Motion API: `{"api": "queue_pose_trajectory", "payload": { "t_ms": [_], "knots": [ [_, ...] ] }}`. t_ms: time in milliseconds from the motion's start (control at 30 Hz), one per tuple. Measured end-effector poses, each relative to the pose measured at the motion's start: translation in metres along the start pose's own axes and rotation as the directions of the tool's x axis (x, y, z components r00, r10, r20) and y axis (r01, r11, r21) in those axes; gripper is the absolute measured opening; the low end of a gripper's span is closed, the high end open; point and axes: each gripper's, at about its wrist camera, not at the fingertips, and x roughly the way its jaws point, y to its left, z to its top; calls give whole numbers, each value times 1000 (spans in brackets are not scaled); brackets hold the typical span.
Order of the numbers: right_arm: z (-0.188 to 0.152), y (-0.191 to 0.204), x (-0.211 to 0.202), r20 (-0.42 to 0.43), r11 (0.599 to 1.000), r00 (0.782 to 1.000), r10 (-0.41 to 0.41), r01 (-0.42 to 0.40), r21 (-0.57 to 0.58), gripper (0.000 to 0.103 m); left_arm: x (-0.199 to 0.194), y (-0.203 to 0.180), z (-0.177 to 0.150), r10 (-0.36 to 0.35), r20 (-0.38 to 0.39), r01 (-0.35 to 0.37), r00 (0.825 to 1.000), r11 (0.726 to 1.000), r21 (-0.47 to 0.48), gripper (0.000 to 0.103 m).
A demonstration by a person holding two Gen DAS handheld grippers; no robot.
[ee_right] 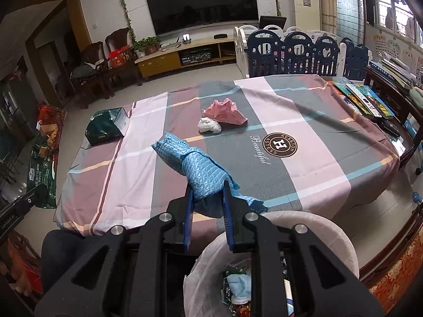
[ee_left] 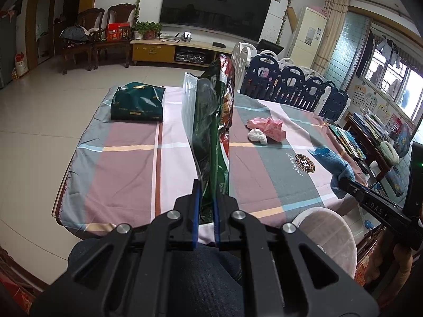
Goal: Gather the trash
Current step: 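Carry the blue cloth into the wastebasket with right tool while left tool holds the green bag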
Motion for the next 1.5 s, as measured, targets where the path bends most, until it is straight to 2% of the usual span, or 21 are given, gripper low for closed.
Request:
{"api": "queue_pose_trajectory", "payload": {
  "t_ms": [267, 467, 700, 833, 933, 1067, 1133, 1200, 1233, 1300, 1333, 1367, 1500],
  "knots": [
    [-6, -7, -15, 9, 1000, 1000, -8, 8, -8, 21, -9, -12, -1, -11, 11, 11, 1000, 1000, 25, 9],
    [-18, -32, -31, -3, 998, 998, -59, 59, -4, 21, -12, -18, -2, -25, 9, 25, 1000, 999, 36, 9],
    [-49, -74, -39, -76, 990, 987, -141, 142, 11, 21, -13, -36, -6, -44, -7, 44, 999, 996, 73, 9],
    [-75, -92, -25, -167, 987, 975, -145, 154, 43, 21, -10, -57, -11, -107, -47, 111, 993, 989, 100, 9],
    [-95, -100, -13, -225, 986, 965, -132, 152, 74, 21, -3, -74, -16, -234, -115, 246, 965, 964, 101, 9],
    [-115, -113, -3, -279, 981, 957, -80, 125, 149, 21, 7, -102, -28, -264, -175, 293, 948, 942, 165, 9],
    [-120, -117, -1, -291, 979, 953, -79, 129, 158, 21, 11, -113, -34, -305, -214, 343, 928, 924, 167, 9],
    [-123, -122, -1, -307, 977, 949, -74, 131, 168, 22, 14, -121, -39, -326, -239, 370, 915, 914, 169, 9],
    [-124, -124, 0, -317, 976, 946, -71, 132, 173, 26, 15, -124, -41, -329, -249, 377, 911, 910, 174, 9],
    [-127, -131, -3, -319, 970, 946, -59, 130, 206, 43, 16, -131, -44, -327, -260, 380, 908, 905, 190, 9],
    [-128, -136, -6, -309, 964, 950, -55, 131, 233, 57, 15, -134, -47, -319, -259, 374, 912, 905, 203, 9],
    [-128, -143, -12, -291, 951, 955, -52, 136, 277, 65, 14, -137, -48, -308, -256, 366, 916, 904, 222, 9],
    [-122, -167, -29, -225, 907, 974, -31, 122, 403, 66, 11, -148, -53, -295, -259, 360, 920, 895, 262, 9]
  ]
}}
